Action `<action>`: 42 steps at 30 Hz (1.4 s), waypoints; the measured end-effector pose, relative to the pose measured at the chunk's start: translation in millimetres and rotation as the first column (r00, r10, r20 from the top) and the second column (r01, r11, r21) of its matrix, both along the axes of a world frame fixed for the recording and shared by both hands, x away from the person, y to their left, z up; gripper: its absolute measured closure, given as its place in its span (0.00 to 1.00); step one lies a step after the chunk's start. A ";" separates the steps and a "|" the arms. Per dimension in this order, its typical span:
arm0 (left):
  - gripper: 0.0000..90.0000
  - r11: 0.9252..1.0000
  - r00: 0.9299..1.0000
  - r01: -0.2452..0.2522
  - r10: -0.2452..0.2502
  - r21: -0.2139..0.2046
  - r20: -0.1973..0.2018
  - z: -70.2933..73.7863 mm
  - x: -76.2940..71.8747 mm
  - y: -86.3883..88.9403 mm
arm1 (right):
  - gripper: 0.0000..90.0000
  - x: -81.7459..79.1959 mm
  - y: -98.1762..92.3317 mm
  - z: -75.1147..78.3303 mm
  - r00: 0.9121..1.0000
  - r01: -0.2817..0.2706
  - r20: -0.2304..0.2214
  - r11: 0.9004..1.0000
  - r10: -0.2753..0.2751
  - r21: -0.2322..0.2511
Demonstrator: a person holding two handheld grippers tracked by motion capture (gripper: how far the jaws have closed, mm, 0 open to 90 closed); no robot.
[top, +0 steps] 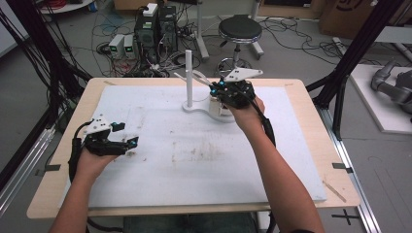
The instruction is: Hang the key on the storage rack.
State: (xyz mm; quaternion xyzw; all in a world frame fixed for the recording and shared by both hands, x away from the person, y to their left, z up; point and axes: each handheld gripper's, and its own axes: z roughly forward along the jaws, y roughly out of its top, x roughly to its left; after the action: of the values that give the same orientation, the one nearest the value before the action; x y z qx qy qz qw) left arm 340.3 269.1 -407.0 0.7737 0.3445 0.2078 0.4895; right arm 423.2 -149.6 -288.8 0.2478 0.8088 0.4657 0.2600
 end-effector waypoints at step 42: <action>0.22 0.995 0.995 -0.095 0.095 -0.005 -0.012 -3.8 -30.0 38.0 | 0.92 42.7 47.0 -0.5 1.000 0.013 0.021 0.993 -0.011 -0.113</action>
State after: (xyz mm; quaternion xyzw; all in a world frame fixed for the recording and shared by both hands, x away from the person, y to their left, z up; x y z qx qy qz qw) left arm 310.3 307.1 -410.8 0.7563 0.3844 0.2251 0.4791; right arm 465.9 -102.6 -289.4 0.2327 0.8297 0.4200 0.2848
